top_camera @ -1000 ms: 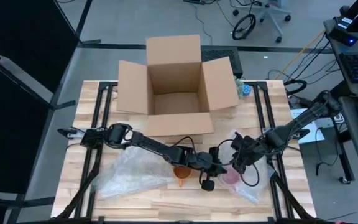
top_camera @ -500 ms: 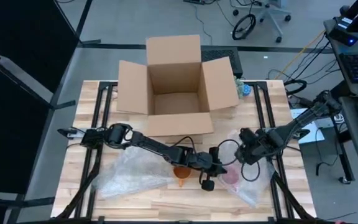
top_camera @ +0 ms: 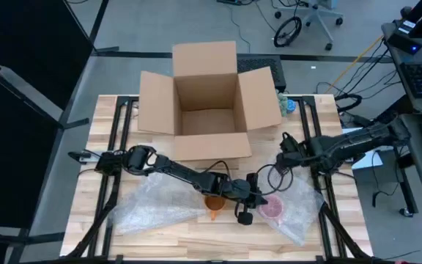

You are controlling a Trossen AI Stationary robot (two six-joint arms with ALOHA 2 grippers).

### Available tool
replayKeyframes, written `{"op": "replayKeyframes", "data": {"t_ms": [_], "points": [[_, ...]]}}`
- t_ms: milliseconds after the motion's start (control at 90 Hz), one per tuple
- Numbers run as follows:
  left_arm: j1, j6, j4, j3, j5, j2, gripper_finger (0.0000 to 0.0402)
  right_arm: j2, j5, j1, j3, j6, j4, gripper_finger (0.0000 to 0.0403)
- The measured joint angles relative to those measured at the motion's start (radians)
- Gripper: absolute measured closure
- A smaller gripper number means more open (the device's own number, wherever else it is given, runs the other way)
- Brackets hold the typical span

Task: Wrap mug
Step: Wrap the pink mug with the transparent bubble wrap

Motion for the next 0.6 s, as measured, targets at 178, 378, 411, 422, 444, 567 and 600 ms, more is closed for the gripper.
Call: {"op": "replayKeyframes", "data": {"t_ms": [178,378,411,422,444,567,600], "points": [[0.0,0.0,0.0,0.0,0.0,0.0,0.0402,0.0,-0.088,-0.009,0.0,-0.062,0.009,0.0202],[0.0,0.0,0.0,0.0,0.0,0.0,0.0402,0.0,-0.122,0.027,-0.069,-0.042,0.095,0.02],[0.0,0.0,0.0,0.0,0.0,0.0,0.0402,-0.001,-0.123,0.033,-0.076,-0.041,0.109,0.0199],[0.0,0.0,0.0,0.0,0.0,0.0,0.0402,-0.001,-0.123,0.036,-0.078,-0.041,0.114,0.0199],[0.0,0.0,0.0,0.0,0.0,0.0,0.0402,-0.003,-0.123,0.04,-0.08,-0.04,0.126,0.0199],[0.0,0.0,0.0,0.0,0.0,0.0,0.0402,-0.032,-0.161,0.068,-0.082,-0.066,0.252,0.0199],[0.0,0.0,0.0,0.0,0.0,0.0,0.0402,-0.039,-0.189,0.074,-0.082,-0.076,0.289,0.0199]]}}
